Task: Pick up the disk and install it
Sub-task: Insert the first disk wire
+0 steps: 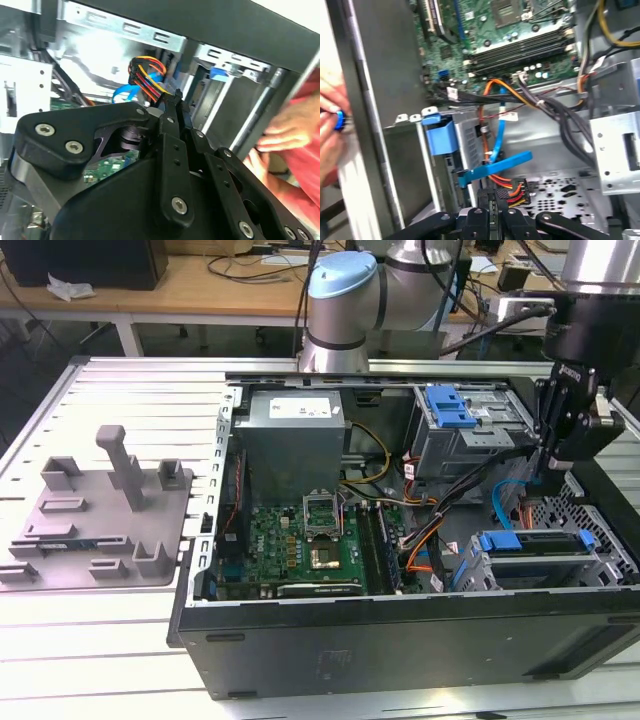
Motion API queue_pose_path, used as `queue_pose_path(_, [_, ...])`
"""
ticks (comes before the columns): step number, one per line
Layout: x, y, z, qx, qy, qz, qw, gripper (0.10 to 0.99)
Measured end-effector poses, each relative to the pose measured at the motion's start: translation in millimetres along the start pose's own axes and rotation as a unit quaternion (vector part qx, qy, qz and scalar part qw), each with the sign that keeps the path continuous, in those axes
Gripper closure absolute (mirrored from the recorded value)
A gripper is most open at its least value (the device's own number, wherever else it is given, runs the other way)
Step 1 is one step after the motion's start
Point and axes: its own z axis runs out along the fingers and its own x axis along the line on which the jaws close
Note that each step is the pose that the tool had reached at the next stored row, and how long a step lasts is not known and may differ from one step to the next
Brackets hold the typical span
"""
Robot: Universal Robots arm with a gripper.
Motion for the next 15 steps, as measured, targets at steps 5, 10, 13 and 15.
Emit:
queue_pose_path(5, [12.5, -2.6, 2.4, -0.001, -0.0056, 0.0, 1.0, 0.922])
queue_pose_path(10, [20.2, -4.3, 1.3, 0.0, -0.0081, -0.003, 1.0, 0.922])
queue_pose_path(13, [22.0, -4.6, 1.5, 0.0021, -0.0095, -0.011, 0.9999, 0.922])
queue_pose_path(15, [23.7, -5.0, 2.0, 0.0038, -0.0101, -0.017, 0.9998, 0.922])
